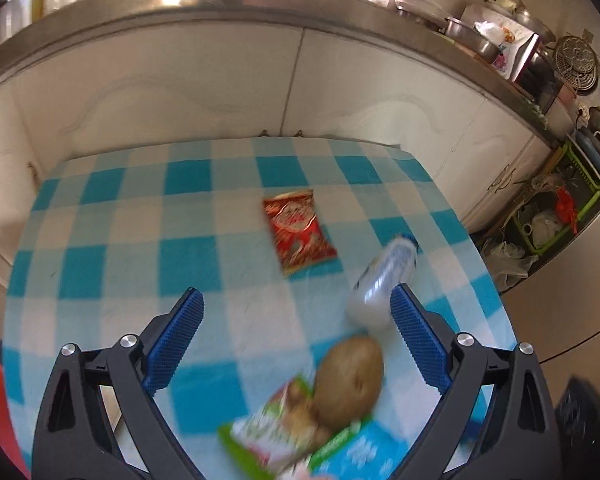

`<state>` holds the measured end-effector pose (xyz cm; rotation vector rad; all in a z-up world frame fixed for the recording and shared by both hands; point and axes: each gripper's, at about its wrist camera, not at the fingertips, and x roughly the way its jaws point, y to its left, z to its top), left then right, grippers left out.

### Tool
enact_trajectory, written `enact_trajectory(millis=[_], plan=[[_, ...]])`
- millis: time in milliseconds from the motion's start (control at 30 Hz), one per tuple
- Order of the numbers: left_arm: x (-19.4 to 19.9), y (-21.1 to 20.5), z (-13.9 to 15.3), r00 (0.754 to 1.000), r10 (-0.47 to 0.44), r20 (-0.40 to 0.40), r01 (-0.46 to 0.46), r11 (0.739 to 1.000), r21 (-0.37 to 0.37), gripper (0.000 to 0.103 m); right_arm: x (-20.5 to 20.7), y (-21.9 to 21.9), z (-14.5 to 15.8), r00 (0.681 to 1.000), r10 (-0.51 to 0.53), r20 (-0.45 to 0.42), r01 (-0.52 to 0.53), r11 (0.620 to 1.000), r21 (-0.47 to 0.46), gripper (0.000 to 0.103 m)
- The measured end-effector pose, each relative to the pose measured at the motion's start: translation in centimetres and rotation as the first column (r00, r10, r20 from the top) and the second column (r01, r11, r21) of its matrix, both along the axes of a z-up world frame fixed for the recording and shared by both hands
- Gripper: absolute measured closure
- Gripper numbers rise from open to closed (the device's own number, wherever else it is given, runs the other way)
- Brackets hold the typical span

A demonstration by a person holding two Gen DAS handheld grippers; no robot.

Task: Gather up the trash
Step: 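Grasp the red snack packet with the left tool and lift it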

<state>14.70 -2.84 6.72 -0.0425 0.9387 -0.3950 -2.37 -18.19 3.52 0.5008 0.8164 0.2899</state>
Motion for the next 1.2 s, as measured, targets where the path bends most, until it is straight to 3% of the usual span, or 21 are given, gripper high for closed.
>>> enact_trajectory(millis=[200, 333, 433, 500, 600, 733, 1200], plan=[[5.6, -3.3, -2.8, 0.998, 0.030, -0.064, -0.029, 0.999, 0.017, 0.009, 0.0, -0.7, 0.0, 1.000, -0.001, 0.004, 0.001, 1.000, -0.001, 0.014], [7.5, -4.7, -4.1, 0.997, 0.043, -0.066, -0.037, 0.995, 0.089, 0.010, 0.1, -1.0, 0.0, 1.000, 0.003, 0.001, -0.004, 1.000, 0.015, 0.014], [8.8, -5.1, -5.4, 0.993, 0.056, -0.103, -0.043, 0.992, 0.119, 0.027, 0.1, -0.9, 0.1, 1.000, 0.013, 0.001, -0.013, 1.000, 0.017, 0.014], [9.2, -5.2, -5.8, 0.992, 0.065, -0.110, -0.050, 0.989, 0.138, 0.032, 0.2, -0.8, 0.1, 1.000, 0.020, 0.001, -0.020, 1.000, 0.013, 0.014], [9.5, -5.4, -5.8, 0.994, 0.062, -0.093, -0.047, 0.987, 0.157, 0.039, 0.4, -0.7, 0.0, 1.000, 0.027, 0.001, -0.027, 1.000, 0.009, 0.014], [9.4, -5.2, -5.8, 0.995, 0.063, -0.071, -0.050, 0.983, 0.174, 0.056, 0.6, -0.3, 0.1, 0.999, 0.035, 0.001, -0.035, 0.999, -0.004, 0.014], [5.8, -0.3, -3.6, 0.998, 0.065, -0.025, -0.062, 0.995, 0.080, 0.059, 1.5, 2.2, 0.2, 0.995, 0.095, -0.010, -0.095, 0.992, -0.079, 0.014]])
